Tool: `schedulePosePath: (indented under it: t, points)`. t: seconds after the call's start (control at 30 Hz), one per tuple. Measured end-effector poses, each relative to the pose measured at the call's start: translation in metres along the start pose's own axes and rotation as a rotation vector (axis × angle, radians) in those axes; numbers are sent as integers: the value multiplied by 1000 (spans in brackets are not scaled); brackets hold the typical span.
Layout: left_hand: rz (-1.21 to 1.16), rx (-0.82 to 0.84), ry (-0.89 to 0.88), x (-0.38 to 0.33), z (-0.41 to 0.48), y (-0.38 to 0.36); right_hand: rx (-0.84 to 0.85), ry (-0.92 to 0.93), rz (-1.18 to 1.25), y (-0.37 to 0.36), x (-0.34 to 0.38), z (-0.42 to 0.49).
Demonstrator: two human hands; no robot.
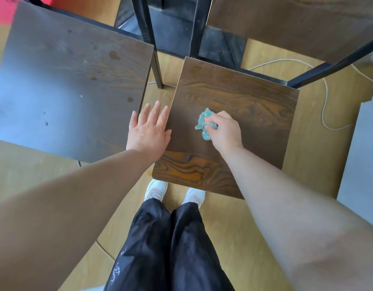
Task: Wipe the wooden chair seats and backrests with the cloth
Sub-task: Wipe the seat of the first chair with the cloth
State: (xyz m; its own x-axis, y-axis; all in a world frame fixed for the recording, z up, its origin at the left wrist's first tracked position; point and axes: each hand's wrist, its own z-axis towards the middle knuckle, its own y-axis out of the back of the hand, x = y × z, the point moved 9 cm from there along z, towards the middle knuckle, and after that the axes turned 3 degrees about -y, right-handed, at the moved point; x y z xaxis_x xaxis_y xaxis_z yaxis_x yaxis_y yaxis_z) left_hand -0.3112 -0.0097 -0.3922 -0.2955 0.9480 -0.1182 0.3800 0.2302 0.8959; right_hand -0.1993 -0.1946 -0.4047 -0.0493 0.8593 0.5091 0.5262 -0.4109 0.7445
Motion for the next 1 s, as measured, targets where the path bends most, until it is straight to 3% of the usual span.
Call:
schedulePosePath:
  t: [0.37, 0.6, 0.83, 1.0]
  points:
    - [4, 94, -77, -24, -69, -44, 156, 204, -70, -74, 2, -125]
    - [54, 143, -112, -42, -91, -52, 153, 183, 21, -76, -11, -167]
    - [68, 157, -81, -63, -105, -55, -273, -205, 241, 31, -126, -198]
    - [70, 119, -83, -75, -101, -51, -348, -478, 278, 48, -196, -195]
